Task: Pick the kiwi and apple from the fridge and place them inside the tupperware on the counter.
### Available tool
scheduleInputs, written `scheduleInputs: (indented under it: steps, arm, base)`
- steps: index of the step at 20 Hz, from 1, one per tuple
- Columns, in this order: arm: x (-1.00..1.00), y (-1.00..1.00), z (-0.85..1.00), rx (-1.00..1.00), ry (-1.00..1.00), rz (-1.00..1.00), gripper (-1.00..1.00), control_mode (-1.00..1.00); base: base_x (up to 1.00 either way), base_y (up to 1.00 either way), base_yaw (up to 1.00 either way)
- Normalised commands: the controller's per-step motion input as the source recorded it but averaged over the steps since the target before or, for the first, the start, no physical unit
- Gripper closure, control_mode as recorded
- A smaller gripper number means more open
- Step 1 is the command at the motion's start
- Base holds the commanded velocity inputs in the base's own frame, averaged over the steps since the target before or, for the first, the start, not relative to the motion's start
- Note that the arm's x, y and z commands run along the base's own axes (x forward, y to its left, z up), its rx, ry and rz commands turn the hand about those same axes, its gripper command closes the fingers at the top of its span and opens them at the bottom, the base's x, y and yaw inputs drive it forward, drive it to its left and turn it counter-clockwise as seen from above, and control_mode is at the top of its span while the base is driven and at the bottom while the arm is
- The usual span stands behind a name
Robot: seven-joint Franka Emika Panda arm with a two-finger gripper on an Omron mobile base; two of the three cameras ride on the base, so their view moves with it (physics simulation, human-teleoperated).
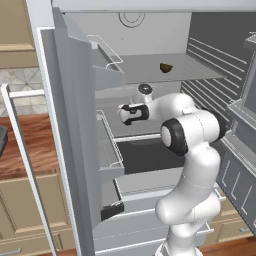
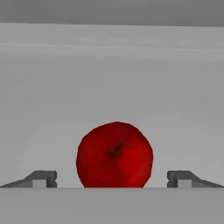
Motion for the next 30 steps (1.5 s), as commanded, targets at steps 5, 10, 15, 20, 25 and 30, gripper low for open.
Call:
scheduleInputs:
  steps: [5, 10, 15, 20, 25, 30]
  arm:
    - [0.20, 0.06, -0.15, 0.00, 0.00, 0.00, -1.00, -1.00]
    - [0.02, 0.05, -0.17, 0.00, 0.00, 0.00, -1.00, -1.00]
    - [0.00, 0.08, -0.21, 0.00, 0.00, 0.00, -1.00, -1.00]
    - [0.00, 0.07, -0.28, 0.00, 0.00, 0.00, 1.00, -1.00]
    - [0.00, 0.01, -0.36, 0.00, 0.01, 0.00, 1.00, -1.00]
    - [-0.19, 0.00, -0.31, 0.00, -0.06, 0.00, 1.00, -1.00]
  base:
    - [0.00, 0.00, 0.00]
    - [0.00, 0.00, 0.00]
    - [0.00, 0.00, 0.00]
    - [0.00, 0.00, 0.00]
    - [0.00, 0.00, 0.00]
    - [0.00, 0.00, 0.00]
